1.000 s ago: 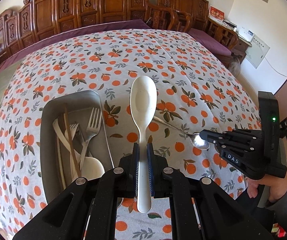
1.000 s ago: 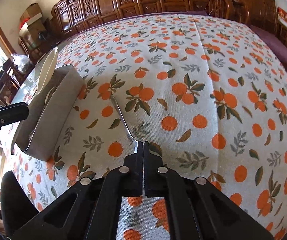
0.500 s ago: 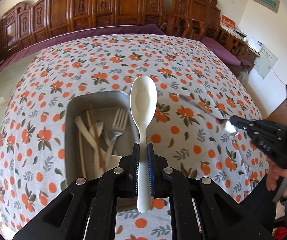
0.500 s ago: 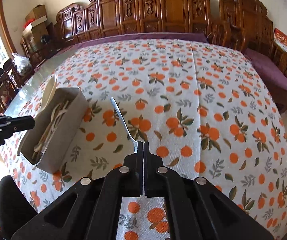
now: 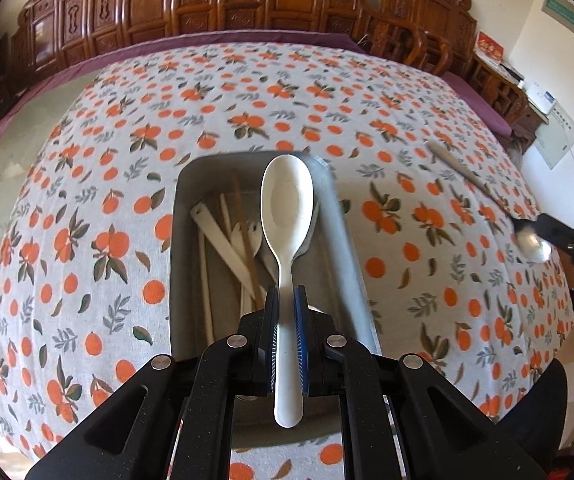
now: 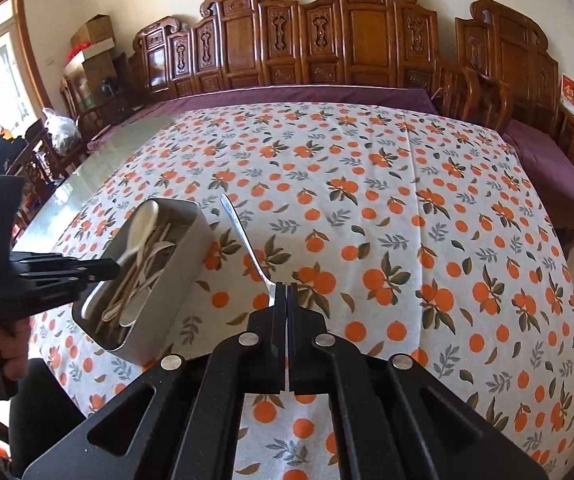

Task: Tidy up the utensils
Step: 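Lower the white spoon into the tray with the left tool while the right tool carries the metal spoon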

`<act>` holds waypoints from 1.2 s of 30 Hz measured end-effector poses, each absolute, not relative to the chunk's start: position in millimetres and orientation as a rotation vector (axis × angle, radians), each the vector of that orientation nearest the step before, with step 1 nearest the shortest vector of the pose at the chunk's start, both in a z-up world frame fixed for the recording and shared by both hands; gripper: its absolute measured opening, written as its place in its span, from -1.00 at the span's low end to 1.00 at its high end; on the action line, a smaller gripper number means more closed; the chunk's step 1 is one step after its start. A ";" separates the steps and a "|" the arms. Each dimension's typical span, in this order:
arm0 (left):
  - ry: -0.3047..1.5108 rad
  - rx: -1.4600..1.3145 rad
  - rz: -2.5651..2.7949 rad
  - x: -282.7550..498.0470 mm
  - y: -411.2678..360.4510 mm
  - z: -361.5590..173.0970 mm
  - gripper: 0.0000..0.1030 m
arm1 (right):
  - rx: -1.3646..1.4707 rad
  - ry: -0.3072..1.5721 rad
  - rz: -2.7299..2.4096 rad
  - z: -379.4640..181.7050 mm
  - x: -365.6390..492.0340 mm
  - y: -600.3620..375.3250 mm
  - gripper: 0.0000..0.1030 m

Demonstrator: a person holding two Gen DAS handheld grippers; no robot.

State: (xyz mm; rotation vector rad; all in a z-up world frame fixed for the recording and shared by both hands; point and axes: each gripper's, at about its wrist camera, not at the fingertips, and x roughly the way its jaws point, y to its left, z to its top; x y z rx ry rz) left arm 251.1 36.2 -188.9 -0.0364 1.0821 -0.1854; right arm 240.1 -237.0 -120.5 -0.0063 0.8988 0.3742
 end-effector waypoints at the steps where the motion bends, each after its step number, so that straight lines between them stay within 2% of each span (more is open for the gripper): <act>1: 1.088 -0.039 -0.182 252.5 36.8 -191.5 -0.86 | -0.008 0.899 0.377 -120.5 240.1 -235.9 -0.98; 14: 1.151 -0.039 -0.169 270.3 28.2 -218.5 -0.85 | -0.022 0.917 0.405 -124.4 242.3 -224.0 -0.98; 16: 1.153 -0.041 -0.168 270.2 28.2 -218.4 -0.80 | -0.024 0.919 0.410 -124.9 241.9 -222.2 -0.98; 17: 1.150 -0.041 -0.169 269.2 28.8 -217.5 -0.68 | -0.027 0.921 0.413 -125.0 241.5 -220.4 -0.98; 20: 1.133 -0.029 -0.166 263.8 31.6 -212.2 -0.53 | -0.033 0.922 0.424 -124.5 240.9 -213.6 -0.98; 36: 0.998 -0.054 -0.129 223.3 80.6 -159.9 -0.38 | -0.070 0.930 0.496 -121.6 238.9 -150.9 -0.98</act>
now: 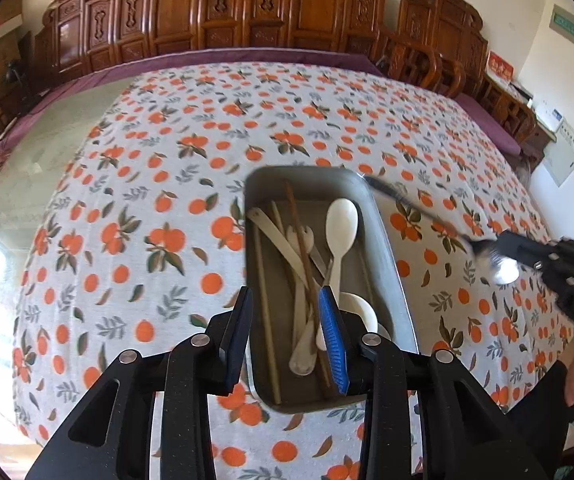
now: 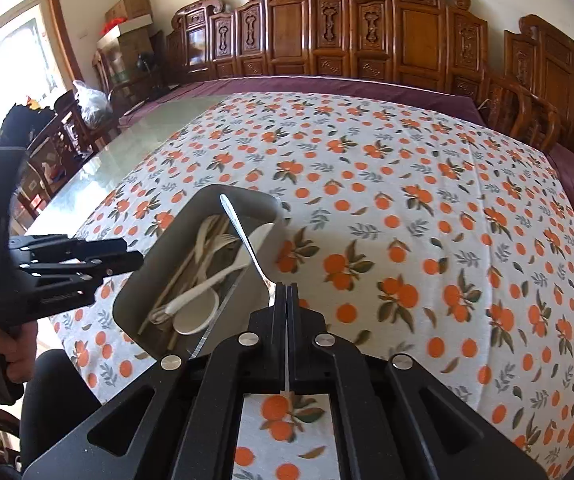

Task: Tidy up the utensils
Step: 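Lower the white spoon into the tray with the left tool while the right tool carries the metal spoon, then lower the metal spoon into the grey tray and open the right tool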

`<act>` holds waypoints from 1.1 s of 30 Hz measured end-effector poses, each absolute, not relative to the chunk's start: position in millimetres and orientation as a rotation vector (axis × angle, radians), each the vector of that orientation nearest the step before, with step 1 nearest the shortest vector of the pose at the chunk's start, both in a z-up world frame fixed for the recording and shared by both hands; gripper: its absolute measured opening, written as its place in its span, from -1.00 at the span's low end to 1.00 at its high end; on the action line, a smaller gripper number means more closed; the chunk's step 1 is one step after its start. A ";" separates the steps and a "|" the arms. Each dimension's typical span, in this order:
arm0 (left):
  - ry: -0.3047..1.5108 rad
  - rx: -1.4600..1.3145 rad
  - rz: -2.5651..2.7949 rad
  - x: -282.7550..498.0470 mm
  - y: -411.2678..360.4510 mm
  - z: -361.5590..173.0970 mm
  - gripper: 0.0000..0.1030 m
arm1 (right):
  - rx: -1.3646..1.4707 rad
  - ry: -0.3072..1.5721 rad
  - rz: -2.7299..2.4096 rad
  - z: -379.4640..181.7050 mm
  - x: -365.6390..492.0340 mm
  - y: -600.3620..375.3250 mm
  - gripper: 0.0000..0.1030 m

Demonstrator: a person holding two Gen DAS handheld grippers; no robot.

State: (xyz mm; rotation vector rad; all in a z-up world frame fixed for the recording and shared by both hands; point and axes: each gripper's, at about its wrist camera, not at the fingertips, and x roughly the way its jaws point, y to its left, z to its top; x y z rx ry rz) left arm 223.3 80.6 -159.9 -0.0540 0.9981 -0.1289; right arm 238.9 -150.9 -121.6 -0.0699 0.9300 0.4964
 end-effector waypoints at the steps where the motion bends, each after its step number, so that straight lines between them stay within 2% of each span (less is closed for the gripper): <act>1: 0.993 -0.056 -0.127 221.1 83.6 -157.8 -0.38 | -0.074 0.935 0.498 -122.6 239.2 -144.7 -0.98; 17: 0.940 -0.096 -0.078 199.6 134.7 -139.0 -0.38 | -0.142 1.025 0.454 -151.9 260.9 -73.0 -0.98; 33: 0.936 -0.105 -0.067 192.3 144.8 -138.7 -0.38 | -0.092 1.087 0.418 -167.9 272.3 -45.4 -0.96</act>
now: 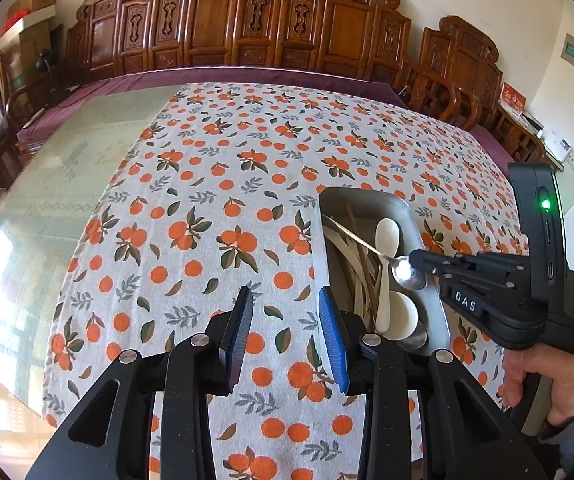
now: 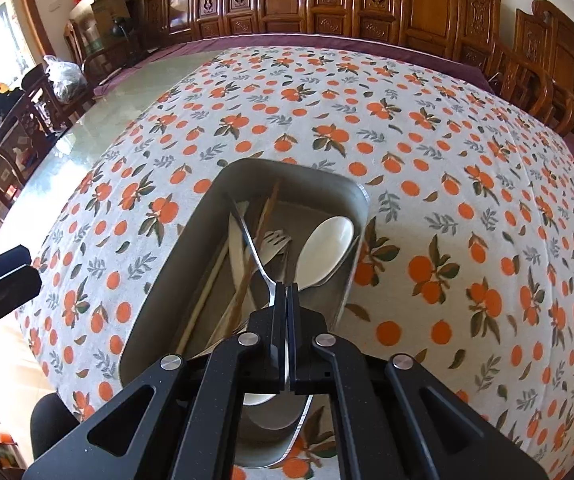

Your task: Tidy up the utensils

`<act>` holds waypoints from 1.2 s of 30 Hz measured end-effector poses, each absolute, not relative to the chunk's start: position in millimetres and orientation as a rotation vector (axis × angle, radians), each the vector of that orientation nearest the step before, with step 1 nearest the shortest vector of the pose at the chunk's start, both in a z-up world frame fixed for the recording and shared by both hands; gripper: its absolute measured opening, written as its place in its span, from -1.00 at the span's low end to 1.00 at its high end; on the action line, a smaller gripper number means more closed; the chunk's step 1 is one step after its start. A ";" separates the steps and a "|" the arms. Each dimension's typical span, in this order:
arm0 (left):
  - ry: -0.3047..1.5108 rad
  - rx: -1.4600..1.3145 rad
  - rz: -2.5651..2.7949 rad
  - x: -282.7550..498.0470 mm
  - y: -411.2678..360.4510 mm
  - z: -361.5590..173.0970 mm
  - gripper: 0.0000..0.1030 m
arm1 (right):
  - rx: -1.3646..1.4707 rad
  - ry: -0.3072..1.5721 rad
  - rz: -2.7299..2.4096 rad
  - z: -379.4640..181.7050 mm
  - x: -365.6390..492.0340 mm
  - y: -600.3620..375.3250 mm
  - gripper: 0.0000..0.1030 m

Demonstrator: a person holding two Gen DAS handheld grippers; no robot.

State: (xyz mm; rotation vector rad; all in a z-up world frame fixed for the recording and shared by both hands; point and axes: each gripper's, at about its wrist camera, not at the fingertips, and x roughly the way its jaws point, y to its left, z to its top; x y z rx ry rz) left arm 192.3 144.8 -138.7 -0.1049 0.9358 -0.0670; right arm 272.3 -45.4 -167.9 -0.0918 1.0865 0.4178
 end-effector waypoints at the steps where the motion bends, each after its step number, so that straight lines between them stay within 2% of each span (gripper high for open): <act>1: 0.935 -0.105 -0.066 191.7 145.1 -138.2 -0.38 | -0.082 1.092 0.427 -168.3 270.4 -44.8 -0.95; 10: 0.933 -0.103 -0.059 189.8 145.9 -136.3 -0.38 | 0.032 1.118 0.565 -171.2 257.6 -41.5 -0.87; 18: 0.932 -0.098 -0.059 188.9 144.2 -133.8 -0.38 | 0.030 1.121 0.636 -175.3 253.1 -31.7 -0.88; 27: 0.921 -0.093 -0.058 184.3 138.0 -127.5 -0.36 | -0.011 1.036 0.639 -156.7 245.2 -45.3 -0.87; 30: 0.912 -0.088 -0.059 179.9 132.8 -123.2 -0.32 | -0.024 0.992 0.627 -143.7 236.9 -58.9 -0.87; 32: 0.901 -0.083 -0.062 176.5 127.3 -118.5 -0.14 | -0.029 0.954 0.615 -131.8 228.2 -71.8 -0.87; 36: 0.879 -0.072 -0.071 168.0 114.1 -108.6 0.00 | -0.027 0.889 0.591 -109.9 210.8 -99.4 -0.87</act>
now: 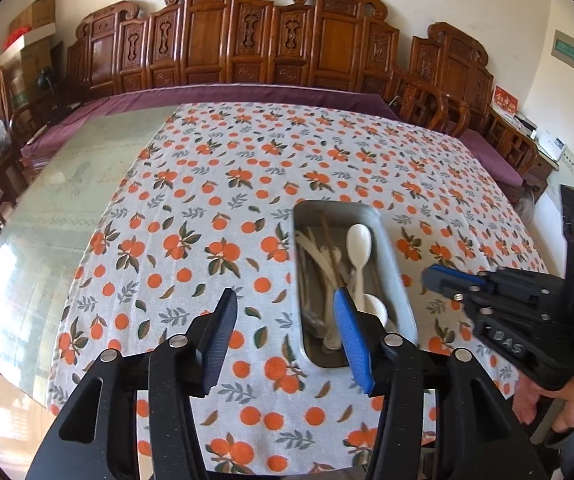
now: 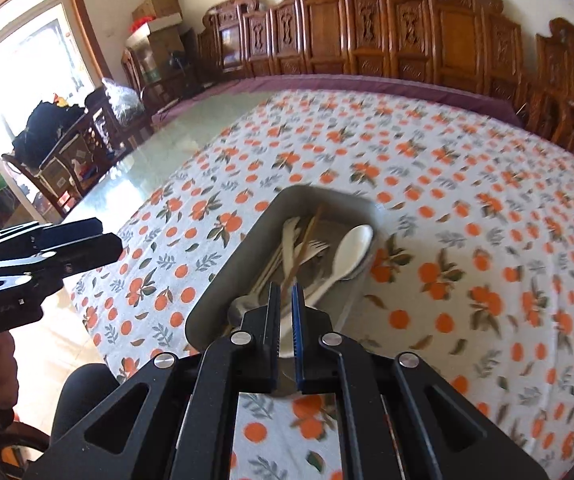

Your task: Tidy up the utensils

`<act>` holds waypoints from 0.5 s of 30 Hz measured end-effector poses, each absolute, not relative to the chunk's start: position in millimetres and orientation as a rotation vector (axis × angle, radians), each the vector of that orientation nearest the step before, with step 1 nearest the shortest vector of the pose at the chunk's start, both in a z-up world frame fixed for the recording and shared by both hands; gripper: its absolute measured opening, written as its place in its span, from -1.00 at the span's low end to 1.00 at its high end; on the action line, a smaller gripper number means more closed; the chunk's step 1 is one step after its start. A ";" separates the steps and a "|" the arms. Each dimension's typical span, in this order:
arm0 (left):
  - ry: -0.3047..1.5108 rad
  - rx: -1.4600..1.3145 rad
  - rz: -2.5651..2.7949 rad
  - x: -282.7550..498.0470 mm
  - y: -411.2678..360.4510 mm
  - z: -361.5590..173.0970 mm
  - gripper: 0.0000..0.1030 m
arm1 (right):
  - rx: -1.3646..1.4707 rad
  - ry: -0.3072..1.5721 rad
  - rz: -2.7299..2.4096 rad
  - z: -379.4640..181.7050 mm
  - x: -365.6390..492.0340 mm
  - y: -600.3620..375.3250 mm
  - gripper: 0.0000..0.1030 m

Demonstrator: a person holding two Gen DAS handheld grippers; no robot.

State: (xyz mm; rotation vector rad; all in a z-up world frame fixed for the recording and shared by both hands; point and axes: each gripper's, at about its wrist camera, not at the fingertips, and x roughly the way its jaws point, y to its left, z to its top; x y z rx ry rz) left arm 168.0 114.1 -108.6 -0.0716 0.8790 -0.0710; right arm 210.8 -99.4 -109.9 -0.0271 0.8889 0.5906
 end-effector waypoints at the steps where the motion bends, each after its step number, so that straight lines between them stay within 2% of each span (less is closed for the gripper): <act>1: 0.872 -0.064 -0.069 164.5 108.8 -105.6 0.18 | -0.026 0.878 0.586 -106.3 207.0 -103.4 -0.87; 2: 0.866 -0.060 -0.070 162.4 105.9 -103.8 0.35 | -0.022 0.857 0.576 -99.5 200.4 -112.9 -0.83; 6: 0.842 -0.041 -0.074 150.1 89.5 -96.0 0.60 | -0.015 0.800 0.541 -81.5 180.3 -139.0 -0.58; 8: 0.828 -0.030 -0.076 142.4 80.1 -92.4 0.73 | -0.010 0.774 0.523 -73.3 169.2 -152.4 -0.25; 11: 0.812 -0.019 -0.078 131.2 65.9 -87.2 0.85 | -0.008 0.734 0.489 -62.2 151.8 -169.5 0.11; 12: 0.806 -0.013 -0.078 127.2 60.9 -85.2 0.85 | -0.011 0.724 0.475 -59.4 147.0 -173.7 0.19; 14: 0.796 -0.003 -0.078 120.1 52.2 -81.4 0.85 | -0.011 0.694 0.437 -51.6 134.3 -186.2 0.57; 15: 0.791 0.000 -0.076 117.2 49.3 -79.9 0.85 | -0.009 0.684 0.425 -49.0 131.3 -190.9 0.66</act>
